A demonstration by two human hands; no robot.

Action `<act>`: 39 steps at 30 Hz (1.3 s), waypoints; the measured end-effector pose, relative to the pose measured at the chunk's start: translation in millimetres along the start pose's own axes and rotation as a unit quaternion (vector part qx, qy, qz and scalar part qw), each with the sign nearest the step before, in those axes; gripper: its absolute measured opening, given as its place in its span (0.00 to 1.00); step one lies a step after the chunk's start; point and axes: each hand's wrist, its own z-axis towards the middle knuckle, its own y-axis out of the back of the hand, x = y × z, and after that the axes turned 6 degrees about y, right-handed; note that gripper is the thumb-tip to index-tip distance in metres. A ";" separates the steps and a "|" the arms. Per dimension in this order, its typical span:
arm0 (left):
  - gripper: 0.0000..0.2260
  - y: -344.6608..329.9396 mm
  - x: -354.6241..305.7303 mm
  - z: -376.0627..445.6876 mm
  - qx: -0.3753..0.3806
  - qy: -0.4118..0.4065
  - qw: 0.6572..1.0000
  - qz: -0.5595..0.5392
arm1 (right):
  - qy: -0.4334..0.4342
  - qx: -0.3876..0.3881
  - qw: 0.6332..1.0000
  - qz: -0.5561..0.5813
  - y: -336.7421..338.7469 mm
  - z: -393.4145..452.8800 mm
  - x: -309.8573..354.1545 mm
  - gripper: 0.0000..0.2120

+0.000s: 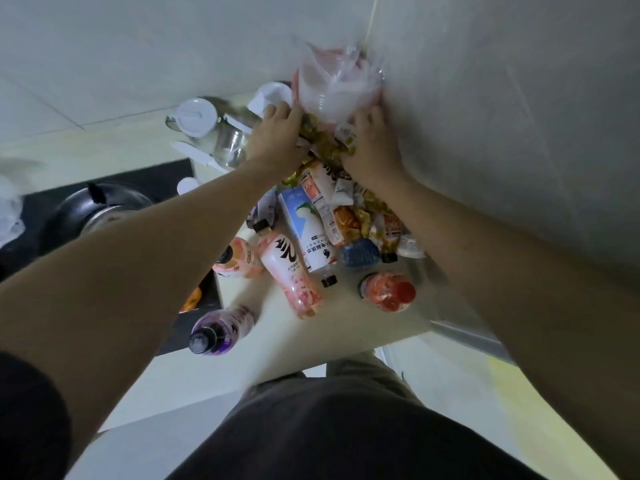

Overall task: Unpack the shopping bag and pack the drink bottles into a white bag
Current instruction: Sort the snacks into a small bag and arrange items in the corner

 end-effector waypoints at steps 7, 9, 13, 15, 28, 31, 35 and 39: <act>0.21 -13.6 -2.6 9.3 -0.002 -0.029 0.999 0.018 | 0.022 0.005 0.999 0.030 -11.3 -0.4 5.6 0.23; 0.19 -16.4 -3.3 10.1 -0.004 -0.037 0.999 0.018 | 0.021 0.025 0.999 0.009 -17.6 -4.1 4.0 0.21; 0.11 -16.7 -4.2 7.5 -0.028 -0.065 0.997 0.016 | 0.017 0.024 0.999 -0.030 -18.5 -10.6 0.0 0.13; 0.09 -13.1 -4.3 4.1 -0.036 -0.064 0.997 0.007 | 0.017 0.005 1.000 -0.007 -12.4 -13.1 2.9 0.13; 0.12 85.3 4.1 -65.5 -0.072 -0.077 0.957 -0.270 | -0.108 -0.094 0.964 0.226 56.7 -61.4 49.9 0.04; 0.10 104.4 8.4 -95.3 -0.065 -0.082 0.942 -0.318 | -0.130 -0.115 0.940 0.293 71.8 -86.3 75.8 0.05; 0.05 119.9 23.4 -146.5 -0.045 -0.077 0.915 -0.393 | -0.152 -0.133 0.913 0.355 83.8 -121.8 106.4 0.08; 0.05 127.3 49.9 -211.5 -0.045 -0.057 0.896 -0.438 | -0.161 -0.153 0.879 0.422 93.3 -162.1 143.4 0.04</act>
